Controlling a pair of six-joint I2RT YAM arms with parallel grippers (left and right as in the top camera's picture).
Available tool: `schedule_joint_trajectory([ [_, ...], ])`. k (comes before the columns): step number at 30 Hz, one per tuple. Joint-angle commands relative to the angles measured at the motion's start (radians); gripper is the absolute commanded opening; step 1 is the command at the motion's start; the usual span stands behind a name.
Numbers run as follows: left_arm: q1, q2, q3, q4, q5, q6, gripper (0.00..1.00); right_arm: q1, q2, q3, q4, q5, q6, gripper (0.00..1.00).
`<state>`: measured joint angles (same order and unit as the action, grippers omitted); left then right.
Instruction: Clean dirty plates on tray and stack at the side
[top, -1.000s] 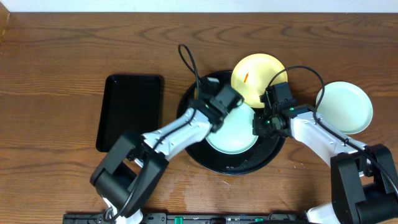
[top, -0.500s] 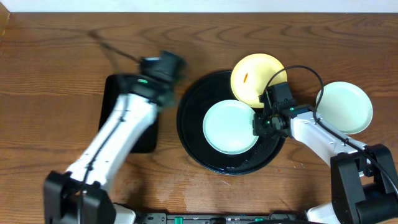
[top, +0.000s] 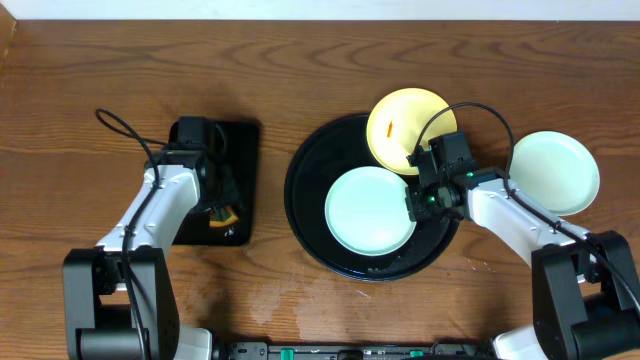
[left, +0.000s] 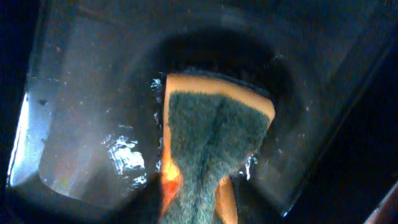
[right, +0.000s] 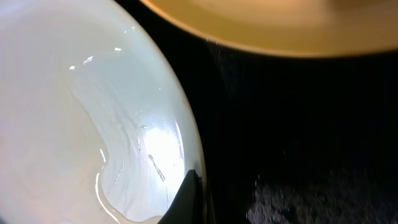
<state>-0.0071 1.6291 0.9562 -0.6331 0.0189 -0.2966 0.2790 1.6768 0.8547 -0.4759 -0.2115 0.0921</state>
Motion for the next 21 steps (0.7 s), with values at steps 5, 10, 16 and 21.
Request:
schedule_joint_trajectory([
  [5,0.005,-0.004,0.001,-0.005,0.011,0.015,0.82,0.062,-0.151,0.037,-0.037,0.151,-0.045,0.01],
  [10,0.005,-0.004,0.001,-0.005,0.011,0.015,0.83,0.171,-0.283,0.037,-0.036,0.385,-0.050,0.01],
  [16,0.005,-0.004,0.001,-0.005,0.011,0.015,0.84,0.309,-0.379,0.037,-0.021,0.576,-0.120,0.01],
  [21,0.005,-0.004,0.001,-0.005,0.011,0.015,0.84,0.398,-0.385,0.037,-0.008,0.662,-0.154,0.01],
])
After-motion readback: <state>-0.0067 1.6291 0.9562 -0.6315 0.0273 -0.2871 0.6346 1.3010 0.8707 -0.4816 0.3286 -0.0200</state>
